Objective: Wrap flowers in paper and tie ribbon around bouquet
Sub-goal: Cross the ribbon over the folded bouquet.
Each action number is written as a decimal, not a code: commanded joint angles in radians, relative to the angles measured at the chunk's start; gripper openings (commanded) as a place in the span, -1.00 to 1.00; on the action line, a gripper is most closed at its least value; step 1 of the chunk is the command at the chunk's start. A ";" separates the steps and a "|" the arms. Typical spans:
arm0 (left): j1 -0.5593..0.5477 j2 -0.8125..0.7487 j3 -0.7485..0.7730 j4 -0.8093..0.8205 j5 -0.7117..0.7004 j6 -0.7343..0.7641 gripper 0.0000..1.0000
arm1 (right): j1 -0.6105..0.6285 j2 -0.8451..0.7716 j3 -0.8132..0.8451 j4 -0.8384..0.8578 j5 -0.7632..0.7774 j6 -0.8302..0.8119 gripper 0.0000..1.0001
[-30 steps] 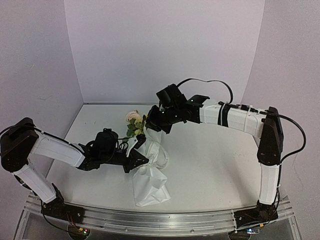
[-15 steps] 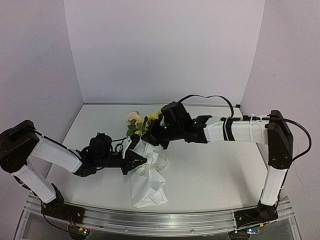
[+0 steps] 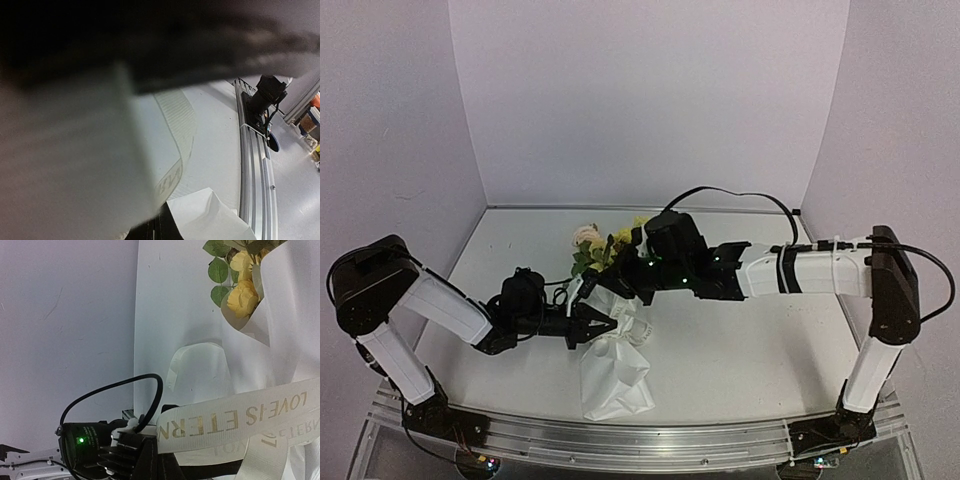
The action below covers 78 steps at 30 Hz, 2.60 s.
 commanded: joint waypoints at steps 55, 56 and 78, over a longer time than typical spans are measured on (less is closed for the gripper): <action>0.049 0.071 0.064 -0.120 0.084 -0.012 -1.00 | 0.201 -0.045 0.123 -0.471 0.224 -0.428 0.22; 0.049 0.070 0.063 -0.123 0.084 -0.009 -1.00 | 0.194 -0.026 0.125 -0.467 0.212 -0.415 0.22; 0.049 0.079 0.065 -0.130 0.081 -0.004 -1.00 | 0.118 0.091 0.085 -0.300 0.073 -0.245 -0.34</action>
